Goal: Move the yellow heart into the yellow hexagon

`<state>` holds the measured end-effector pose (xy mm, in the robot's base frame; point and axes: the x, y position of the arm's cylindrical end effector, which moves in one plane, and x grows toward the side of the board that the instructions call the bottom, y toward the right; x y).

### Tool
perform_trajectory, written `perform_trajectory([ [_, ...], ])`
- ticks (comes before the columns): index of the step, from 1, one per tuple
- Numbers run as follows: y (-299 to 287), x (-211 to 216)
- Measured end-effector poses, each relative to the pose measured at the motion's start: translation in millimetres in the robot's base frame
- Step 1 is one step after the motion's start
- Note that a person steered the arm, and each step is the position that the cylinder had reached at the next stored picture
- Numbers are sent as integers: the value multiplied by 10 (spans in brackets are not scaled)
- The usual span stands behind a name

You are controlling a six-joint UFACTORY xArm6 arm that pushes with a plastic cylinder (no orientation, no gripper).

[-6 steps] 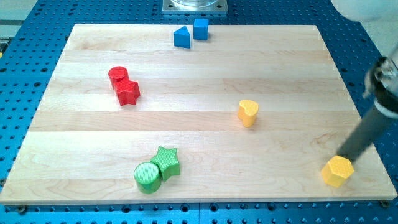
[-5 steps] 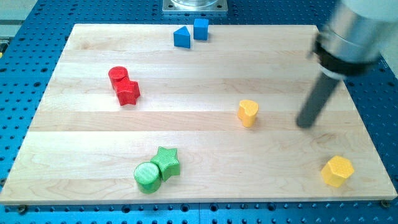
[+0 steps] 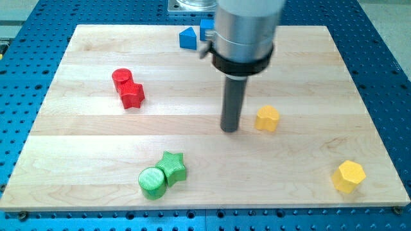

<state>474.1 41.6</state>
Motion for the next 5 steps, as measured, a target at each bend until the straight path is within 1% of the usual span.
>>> perform_trajectory([
  [1, 894, -120],
  [2, 1271, 406],
  [3, 1283, 624],
  [4, 1157, 624],
  [5, 818, 747],
])
